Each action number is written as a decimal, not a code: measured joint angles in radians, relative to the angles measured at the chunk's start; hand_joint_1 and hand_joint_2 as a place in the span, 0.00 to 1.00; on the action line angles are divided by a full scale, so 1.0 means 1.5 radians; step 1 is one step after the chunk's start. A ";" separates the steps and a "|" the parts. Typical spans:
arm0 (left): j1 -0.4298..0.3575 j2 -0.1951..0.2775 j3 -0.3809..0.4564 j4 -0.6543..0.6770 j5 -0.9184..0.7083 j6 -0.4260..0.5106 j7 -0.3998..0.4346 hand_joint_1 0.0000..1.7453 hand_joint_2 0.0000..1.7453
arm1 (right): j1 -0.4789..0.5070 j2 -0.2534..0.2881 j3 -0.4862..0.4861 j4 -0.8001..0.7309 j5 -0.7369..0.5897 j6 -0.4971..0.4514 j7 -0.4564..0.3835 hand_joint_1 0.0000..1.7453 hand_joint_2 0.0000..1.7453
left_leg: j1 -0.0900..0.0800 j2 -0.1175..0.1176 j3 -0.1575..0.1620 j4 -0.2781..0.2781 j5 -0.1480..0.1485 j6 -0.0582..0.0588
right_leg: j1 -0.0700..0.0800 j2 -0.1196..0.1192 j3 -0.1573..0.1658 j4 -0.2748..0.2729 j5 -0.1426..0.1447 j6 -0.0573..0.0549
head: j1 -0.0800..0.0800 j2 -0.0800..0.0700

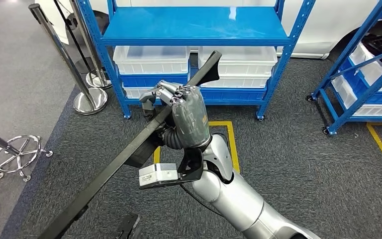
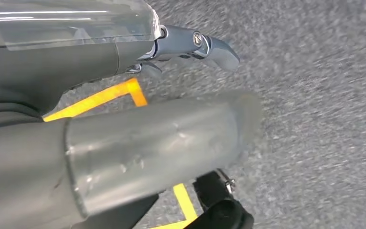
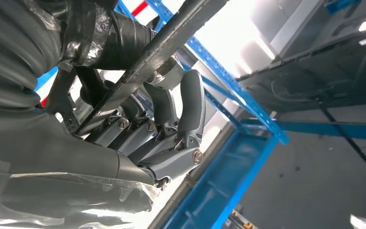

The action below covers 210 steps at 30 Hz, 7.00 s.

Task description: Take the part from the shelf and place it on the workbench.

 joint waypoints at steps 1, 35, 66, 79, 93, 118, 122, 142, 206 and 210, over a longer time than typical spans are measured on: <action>0.000 0.000 0.000 0.000 0.000 0.000 0.000 0.00 0.00 | 0.000 0.000 0.000 0.000 0.000 0.000 0.000 1.00 1.00 | 0.000 0.000 -0.014 0.001 0.010 0.000 | 0.000 0.000 -0.005 0.044 -0.027 0.002 | 0.000 0.000; 0.004 -0.004 -0.006 0.000 -0.006 0.001 -0.015 0.00 0.00 | -0.007 -0.007 0.000 0.006 0.089 0.014 0.010 1.00 1.00 | 0.004 0.000 -0.018 -0.001 0.010 -0.004 | 0.000 -0.001 0.007 0.088 -0.040 0.009 | 0.000 0.000; 0.005 -0.008 -0.011 0.000 0.001 0.005 -0.025 0.00 0.00 | -0.013 -0.023 0.001 -0.005 0.118 0.025 0.005 1.00 1.00 | 0.008 0.018 -0.028 0.014 0.006 -0.008 | -0.002 0.004 0.018 0.079 -0.040 0.014 | 0.000 0.000; 0.006 -0.014 -0.010 0.000 0.010 0.007 -0.028 0.00 0.00 | -0.014 -0.028 0.002 -0.005 0.118 0.025 0.004 1.00 1.00 | 0.009 0.002 -0.099 0.190 -0.095 -0.043 | 0.002 0.013 0.091 -0.076 0.025 -0.025 | -0.001 0.000; 0.006 0.008 -0.004 0.000 0.029 0.019 -0.046 0.00 0.00 | -0.013 -0.029 0.002 -0.010 0.086 0.022 -0.014 1.00 1.00 | 0.008 -0.007 -0.012 0.000 0.004 -0.006 | 0.001 0.019 0.035 0.013 -0.017 0.006 | 0.000 0.000; 0.023 0.021 0.001 0.000 0.030 0.014 -0.058 0.00 0.00 | 0.001 -0.024 0.006 -0.006 0.084 0.021 -0.020 1.00 1.00 | 0.008 -0.057 -0.025 0.033 -0.019 -0.022 | 0.001 0.086 0.079 -0.074 0.037 -0.012 | -0.001 0.000; 0.020 0.020 0.001 0.000 0.038 0.013 -0.069 0.00 0.00 | -0.001 -0.024 0.006 -0.007 0.085 0.019 -0.020 1.00 1.00 | 0.011 -0.024 -0.016 0.008 -0.005 -0.009 | 0.005 0.053 0.060 -0.044 0.016 0.002 | 0.000 0.000; 0.021 0.023 0.031 0.000 0.079 0.041 -0.077 0.00 0.00 | -0.003 -0.027 0.007 -0.003 0.099 0.024 -0.020 1.00 1.00 | 0.010 -0.002 -0.101 0.208 -0.104 -0.037 | 0.006 0.035 0.092 -0.076 0.022 -0.024 | -0.001 0.000; 0.029 0.036 0.048 0.000 0.099 0.067 -0.081 0.00 0.00 | -0.002 -0.026 0.005 0.001 0.095 0.026 -0.020 1.00 1.00 | 0.010 -0.010 -0.086 0.163 -0.062 -0.033 | 0.004 0.051 0.100 -0.079 0.021 -0.021 | 0.002 0.000; 0.028 0.035 0.048 0.000 0.097 0.071 -0.079 0.00 0.00 | -0.003 -0.026 0.005 0.001 0.095 0.025 -0.020 1.00 1.00 | 0.013 -0.064 -0.036 0.040 -0.015 -0.025 | 0.001 0.084 0.091 -0.076 0.025 -0.011 | 0.002 0.000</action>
